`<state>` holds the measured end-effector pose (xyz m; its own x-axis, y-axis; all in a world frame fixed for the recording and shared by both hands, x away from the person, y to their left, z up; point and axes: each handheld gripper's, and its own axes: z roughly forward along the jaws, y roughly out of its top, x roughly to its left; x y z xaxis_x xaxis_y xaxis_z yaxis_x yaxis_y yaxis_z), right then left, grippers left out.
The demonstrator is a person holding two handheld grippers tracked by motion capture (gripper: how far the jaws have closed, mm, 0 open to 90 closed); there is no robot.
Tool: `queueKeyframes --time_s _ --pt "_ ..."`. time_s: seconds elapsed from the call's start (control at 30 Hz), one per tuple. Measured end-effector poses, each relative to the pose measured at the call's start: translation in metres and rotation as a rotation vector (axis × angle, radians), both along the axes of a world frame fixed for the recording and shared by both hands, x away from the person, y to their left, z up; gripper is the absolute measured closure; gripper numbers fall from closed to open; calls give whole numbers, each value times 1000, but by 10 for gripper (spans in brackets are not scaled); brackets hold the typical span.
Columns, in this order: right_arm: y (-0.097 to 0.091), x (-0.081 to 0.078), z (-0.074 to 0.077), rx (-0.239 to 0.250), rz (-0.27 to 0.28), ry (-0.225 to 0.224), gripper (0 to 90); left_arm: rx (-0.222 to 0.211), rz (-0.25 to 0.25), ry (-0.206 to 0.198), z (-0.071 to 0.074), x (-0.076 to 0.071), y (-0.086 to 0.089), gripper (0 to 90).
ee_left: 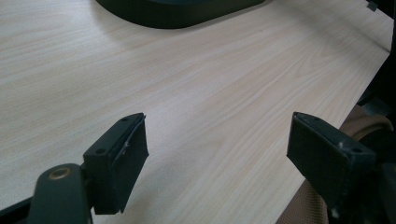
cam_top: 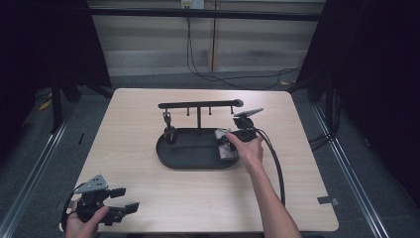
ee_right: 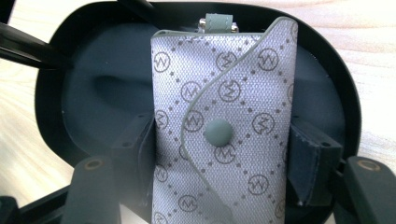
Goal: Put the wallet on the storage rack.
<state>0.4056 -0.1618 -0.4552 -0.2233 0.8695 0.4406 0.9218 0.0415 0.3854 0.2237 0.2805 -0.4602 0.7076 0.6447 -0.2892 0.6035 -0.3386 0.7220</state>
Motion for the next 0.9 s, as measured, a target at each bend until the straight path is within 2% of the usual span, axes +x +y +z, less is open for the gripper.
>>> queueKeyframes --time_s 0.2,0.37,0.5,0.63,0.67,0.77,0.9 --pt "3 2 -10 -11 -6 14 334 -3 1 -3 0 0 0 201" --pt "7 3 -15 -29 3 9 333 0 -3 -3 0 0 0 202" --pt "11 3 -20 -74 17 -2 325 -1 -2 -2 0 0 0 201" --pt "13 3 -21 -85 14 -15 313 -2 -1 -4 0 0 0 201" --pt "14 2 -21 -102 25 -34 303 -3 0 -3 0 0 0 202" --pt "13 2 -22 -103 23 -28 293 -2 -1 -4 0 0 1 201" --pt "14 2 -24 -102 28 -45 285 -2 0 -2 0 0 1 201"
